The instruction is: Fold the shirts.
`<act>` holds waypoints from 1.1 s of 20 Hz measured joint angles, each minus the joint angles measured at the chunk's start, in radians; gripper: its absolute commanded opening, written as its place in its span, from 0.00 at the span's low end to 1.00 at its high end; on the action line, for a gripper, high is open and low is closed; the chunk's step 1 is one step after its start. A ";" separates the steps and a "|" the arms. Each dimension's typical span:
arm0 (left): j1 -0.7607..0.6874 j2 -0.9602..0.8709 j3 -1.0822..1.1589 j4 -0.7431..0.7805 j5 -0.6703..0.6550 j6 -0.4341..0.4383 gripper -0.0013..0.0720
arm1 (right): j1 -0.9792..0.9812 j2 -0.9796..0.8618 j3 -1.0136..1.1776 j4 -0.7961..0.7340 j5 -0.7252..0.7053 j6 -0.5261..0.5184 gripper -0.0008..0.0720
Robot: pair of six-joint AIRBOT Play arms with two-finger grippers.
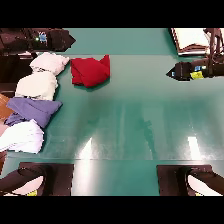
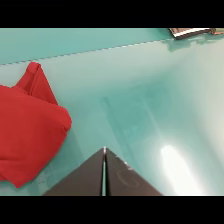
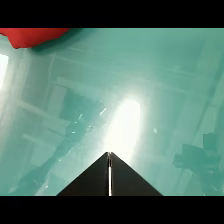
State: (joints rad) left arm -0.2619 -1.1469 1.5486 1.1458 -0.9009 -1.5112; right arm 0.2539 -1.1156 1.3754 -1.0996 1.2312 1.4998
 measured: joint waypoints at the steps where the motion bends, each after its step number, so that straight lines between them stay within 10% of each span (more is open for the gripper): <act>1: 0.000 -0.002 0.000 0.010 0.018 0.001 0.24 | 0.000 0.000 0.000 0.000 0.000 0.000 0.04; 3: 0.000 -0.018 0.000 0.051 0.049 0.009 0.71 | 0.000 0.000 0.000 0.000 -0.012 0.000 0.04; 19: 0.079 -0.606 0.000 0.143 0.067 -0.159 0.71 | 0.000 0.000 0.000 0.008 -0.035 0.000 0.04; 20: 0.081 -0.621 0.000 0.121 0.082 -0.159 0.68 | 0.000 0.000 0.000 0.008 -0.035 0.000 0.04; 22: 0.084 -0.637 0.005 0.085 0.111 -0.159 0.18 | 0.000 0.000 0.000 0.008 -0.035 0.000 0.04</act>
State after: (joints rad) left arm -0.1780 -1.7844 1.5539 1.2308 -0.7895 -1.6703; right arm 0.2539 -1.1156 1.3754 -1.0912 1.1965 1.5002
